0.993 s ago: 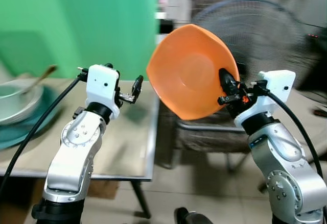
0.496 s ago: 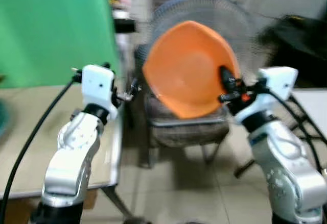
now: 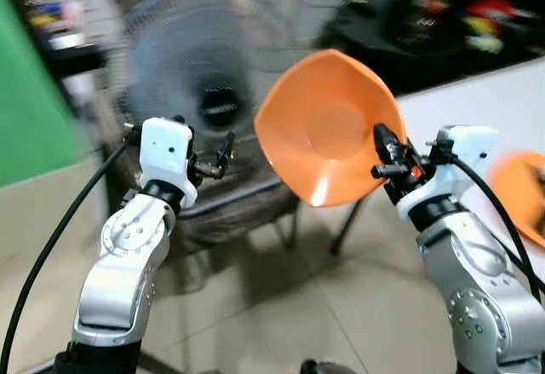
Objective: Setting the table
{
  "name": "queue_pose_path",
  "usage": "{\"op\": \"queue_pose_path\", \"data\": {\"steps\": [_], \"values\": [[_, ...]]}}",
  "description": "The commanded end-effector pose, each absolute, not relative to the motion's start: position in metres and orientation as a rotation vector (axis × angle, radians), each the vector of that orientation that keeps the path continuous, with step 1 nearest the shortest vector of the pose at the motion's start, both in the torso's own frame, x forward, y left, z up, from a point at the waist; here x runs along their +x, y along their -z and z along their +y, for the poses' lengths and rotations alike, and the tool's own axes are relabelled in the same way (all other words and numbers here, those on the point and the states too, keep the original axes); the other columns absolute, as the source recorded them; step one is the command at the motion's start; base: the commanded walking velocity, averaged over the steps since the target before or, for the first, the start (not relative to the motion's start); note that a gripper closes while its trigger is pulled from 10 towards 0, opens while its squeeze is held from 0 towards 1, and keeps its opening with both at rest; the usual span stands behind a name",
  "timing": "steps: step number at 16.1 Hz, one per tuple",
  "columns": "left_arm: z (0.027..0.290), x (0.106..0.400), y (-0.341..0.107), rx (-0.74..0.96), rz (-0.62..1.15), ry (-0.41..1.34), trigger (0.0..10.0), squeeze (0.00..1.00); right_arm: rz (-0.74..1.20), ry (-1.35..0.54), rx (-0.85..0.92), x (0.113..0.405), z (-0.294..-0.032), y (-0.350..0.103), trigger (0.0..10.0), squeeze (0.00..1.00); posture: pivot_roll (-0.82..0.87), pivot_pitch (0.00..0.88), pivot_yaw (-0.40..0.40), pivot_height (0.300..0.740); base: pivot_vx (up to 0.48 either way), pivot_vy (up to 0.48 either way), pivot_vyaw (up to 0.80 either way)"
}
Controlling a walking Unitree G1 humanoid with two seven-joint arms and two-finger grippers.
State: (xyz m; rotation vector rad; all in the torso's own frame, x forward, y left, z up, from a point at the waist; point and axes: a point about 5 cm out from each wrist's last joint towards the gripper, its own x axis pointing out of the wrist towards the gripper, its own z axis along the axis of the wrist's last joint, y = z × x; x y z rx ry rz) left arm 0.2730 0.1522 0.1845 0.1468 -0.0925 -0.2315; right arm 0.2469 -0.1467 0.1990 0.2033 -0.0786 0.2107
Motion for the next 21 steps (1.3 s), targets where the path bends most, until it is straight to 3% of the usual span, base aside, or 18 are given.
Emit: {"op": "queue_pose_path", "data": {"steps": [1,13,21], "values": [[0.156,0.273,-0.18,0.161,-0.073,0.215,10.0,0.0,-0.068,-0.176,0.176,0.249,-0.152,-0.199,10.0,0.0,0.05,0.0,0.019,0.74,0.0,0.0,-0.8],[0.156,0.276,-0.179,0.125,-0.088,0.205,10.0,0.0,0.034,-0.188,0.128,0.254,-0.147,-0.186,10.0,0.0,0.05,0.0,0.001,0.74,0.045,0.0,-0.78],[0.155,0.278,-0.177,0.117,-0.081,0.211,10.0,0.0,0.038,-0.267,0.081,0.254,-0.135,-0.187,10.0,0.0,0.06,0.0,-0.011,0.74,0.348,0.0,0.0]]}}
